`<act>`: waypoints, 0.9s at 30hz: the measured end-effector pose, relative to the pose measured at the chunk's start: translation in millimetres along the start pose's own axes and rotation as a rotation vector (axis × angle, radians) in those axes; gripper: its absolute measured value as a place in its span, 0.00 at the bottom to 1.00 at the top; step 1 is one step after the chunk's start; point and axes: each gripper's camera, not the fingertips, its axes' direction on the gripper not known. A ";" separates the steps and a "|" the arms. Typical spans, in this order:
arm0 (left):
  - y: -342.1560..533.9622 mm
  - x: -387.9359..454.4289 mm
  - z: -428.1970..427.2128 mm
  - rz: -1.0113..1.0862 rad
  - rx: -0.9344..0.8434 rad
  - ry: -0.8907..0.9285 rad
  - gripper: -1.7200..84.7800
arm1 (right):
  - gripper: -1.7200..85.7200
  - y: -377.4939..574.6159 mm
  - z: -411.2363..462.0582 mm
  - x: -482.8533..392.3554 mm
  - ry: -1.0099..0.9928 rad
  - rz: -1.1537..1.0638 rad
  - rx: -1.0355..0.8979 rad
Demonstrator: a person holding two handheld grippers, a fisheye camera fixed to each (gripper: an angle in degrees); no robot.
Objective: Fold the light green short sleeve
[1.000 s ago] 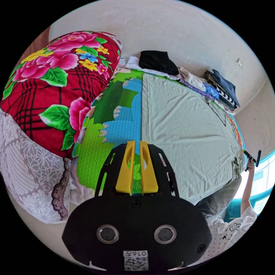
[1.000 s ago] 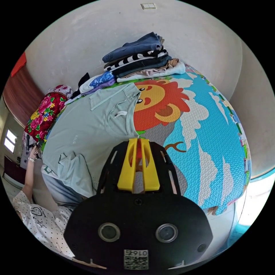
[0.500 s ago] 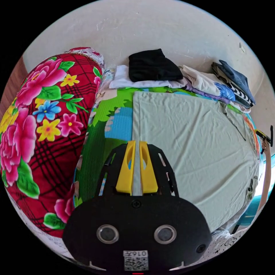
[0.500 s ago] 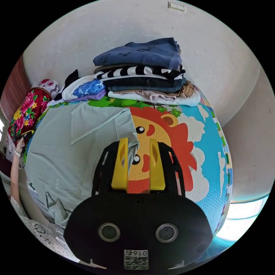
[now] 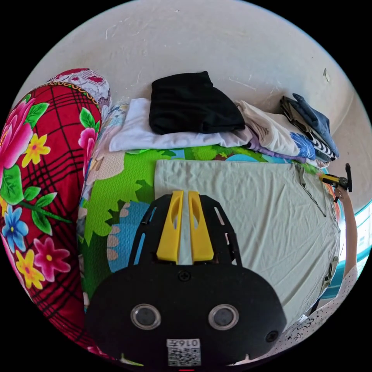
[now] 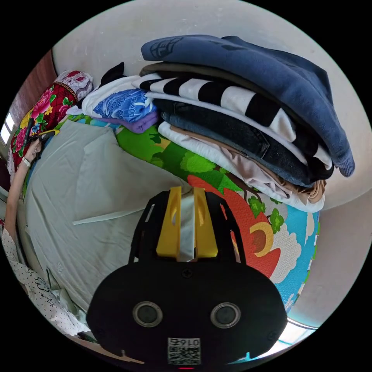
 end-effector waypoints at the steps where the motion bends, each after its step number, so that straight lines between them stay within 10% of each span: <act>1: -2.7 1.3 2.4 0.007 -0.006 -0.002 0.01 | 0.05 -3.6 -1.6 -4.7 0.000 -0.025 0.024; 27: -0.6 20.3 -52.7 -0.210 0.128 0.041 0.01 | 0.10 -37.7 -86.4 -9.3 0.053 0.165 0.056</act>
